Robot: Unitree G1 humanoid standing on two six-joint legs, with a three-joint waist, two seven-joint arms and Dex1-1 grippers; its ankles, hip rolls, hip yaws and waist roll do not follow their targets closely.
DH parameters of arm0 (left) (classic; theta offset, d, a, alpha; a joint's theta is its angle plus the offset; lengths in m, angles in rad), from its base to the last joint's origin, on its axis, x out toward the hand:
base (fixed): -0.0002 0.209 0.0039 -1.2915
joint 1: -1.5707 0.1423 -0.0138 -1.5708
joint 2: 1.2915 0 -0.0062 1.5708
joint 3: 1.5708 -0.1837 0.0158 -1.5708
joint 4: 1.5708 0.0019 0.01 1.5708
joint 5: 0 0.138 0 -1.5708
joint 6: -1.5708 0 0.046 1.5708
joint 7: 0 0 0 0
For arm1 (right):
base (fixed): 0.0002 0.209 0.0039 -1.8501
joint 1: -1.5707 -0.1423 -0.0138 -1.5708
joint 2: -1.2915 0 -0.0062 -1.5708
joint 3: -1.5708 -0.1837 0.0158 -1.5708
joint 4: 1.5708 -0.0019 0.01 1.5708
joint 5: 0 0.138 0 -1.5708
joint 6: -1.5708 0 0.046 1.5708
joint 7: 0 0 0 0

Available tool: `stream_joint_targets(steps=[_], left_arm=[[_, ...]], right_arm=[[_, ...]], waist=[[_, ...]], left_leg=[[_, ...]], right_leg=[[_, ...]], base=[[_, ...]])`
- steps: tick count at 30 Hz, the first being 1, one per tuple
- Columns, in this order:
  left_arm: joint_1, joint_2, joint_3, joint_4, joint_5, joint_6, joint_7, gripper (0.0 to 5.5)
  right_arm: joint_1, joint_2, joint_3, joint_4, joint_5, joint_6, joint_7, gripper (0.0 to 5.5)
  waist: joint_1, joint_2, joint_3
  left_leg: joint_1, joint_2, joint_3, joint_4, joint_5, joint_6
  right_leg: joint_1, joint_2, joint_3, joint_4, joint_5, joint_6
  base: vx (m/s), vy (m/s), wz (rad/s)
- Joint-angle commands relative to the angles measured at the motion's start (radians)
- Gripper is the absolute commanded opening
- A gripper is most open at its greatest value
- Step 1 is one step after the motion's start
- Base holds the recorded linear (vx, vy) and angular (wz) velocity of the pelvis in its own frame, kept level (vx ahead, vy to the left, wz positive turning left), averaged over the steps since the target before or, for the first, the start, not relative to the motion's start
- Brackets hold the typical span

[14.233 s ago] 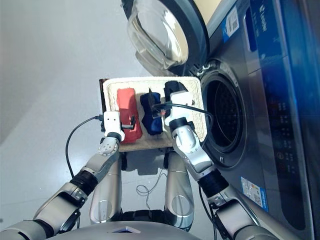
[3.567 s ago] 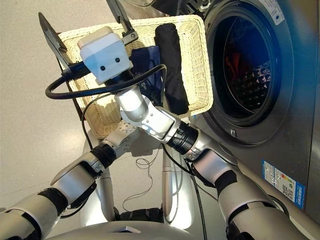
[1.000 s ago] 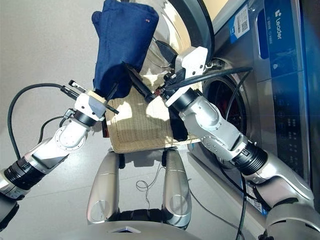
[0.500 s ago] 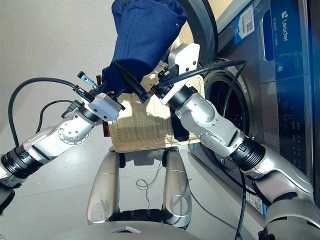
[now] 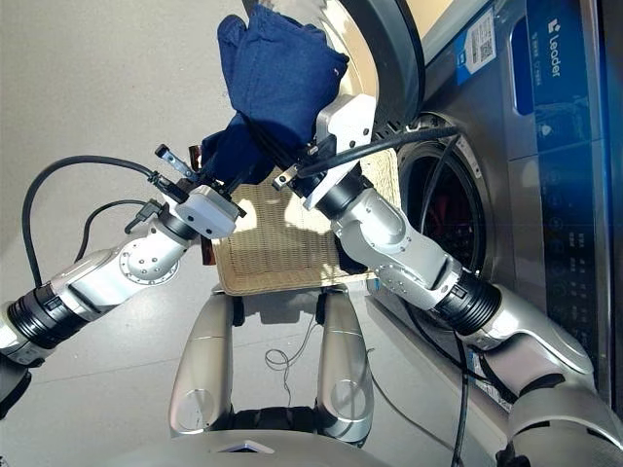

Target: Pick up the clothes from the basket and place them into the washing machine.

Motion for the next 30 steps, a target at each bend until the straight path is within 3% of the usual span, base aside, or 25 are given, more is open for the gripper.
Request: stream_joint_targets(steps=[1, 5, 7, 8, 17, 22, 30], left_arm=[[0.002, -0.043, 0.024, -0.132, 0.052, -0.073, 0.041, 0.00], [0.028, -0.055, 0.035, -0.125, 0.049, -0.081, 0.061, 0.00], [0.040, -0.065, 0.039, -0.119, 0.047, -0.092, 0.078, 3.36], [0.040, -0.065, 0.037, -0.119, 0.047, -0.092, 0.079, 5.50], [-0.001, -0.108, -0.026, -0.079, 0.028, -0.127, 0.101, 5.50], [-0.035, -0.133, -0.067, -0.068, -0.008, -0.142, 0.083, 5.50], [-0.049, -0.163, -0.074, -0.056, -0.043, -0.145, 0.101, 5.50]], right_arm=[[0.002, 0.000, -0.130, -0.069, -0.071, -0.084, -0.055, 0.00], [0.056, 0.030, -0.187, -0.052, -0.191, -0.115, -0.109, 0.00], [0.114, 0.060, -0.217, -0.003, -0.288, -0.126, -0.147, 0.00], [0.116, 0.061, -0.217, -0.004, -0.290, -0.126, -0.148, 0.00], [0.215, 0.146, -0.273, 0.300, -0.541, -0.120, -0.325, 0.00], [0.192, 0.185, -0.297, 0.474, -0.575, -0.117, -0.383, 0.00], [0.179, 0.275, -0.360, 0.725, -0.544, -0.113, -0.464, 0.00]], waist=[[-0.002, 0.020, -0.018], [-0.002, 0.024, -0.015], [-0.005, 0.030, -0.014], [-0.004, 0.029, -0.015], [-0.005, 0.048, -0.015], [0.000, 0.057, -0.017], [0.008, 0.071, -0.013]], left_leg=[[0.010, -0.051, 0.059, 0.009, 0.010, -0.004], [0.007, -0.051, 0.058, 0.015, 0.007, -0.001], [0.005, -0.052, 0.056, 0.019, 0.004, 0.003], [0.005, -0.052, 0.056, 0.020, 0.003, 0.003], [-0.006, -0.056, 0.051, 0.034, -0.005, 0.008], [-0.012, -0.060, 0.053, 0.036, -0.007, 0.009], [-0.022, -0.067, 0.047, 0.039, -0.007, 0.009]], right_leg=[[-0.044, 0.003, 0.020, 0.002, 0.063, 0.006], [-0.045, 0.000, 0.017, 0.006, 0.060, 0.007], [-0.047, 0.001, 0.018, 0.013, 0.056, 0.006], [-0.048, 0.001, 0.018, 0.013, 0.056, 0.006], [-0.053, -0.005, 0.019, 0.020, 0.051, 0.010], [-0.055, -0.007, 0.021, 0.020, 0.050, 0.012], [-0.064, -0.008, 0.019, 0.026, 0.046, 0.010]], base=[[0.000, 0.000, 0.000], [0.000, 0.000, 0.000], [0.000, 0.000, 0.000], [0.000, 0.000, 0.000], [0.000, 0.000, 0.000], [0.000, 0.000, 0.000], [0.000, 0.000, 0.000]])
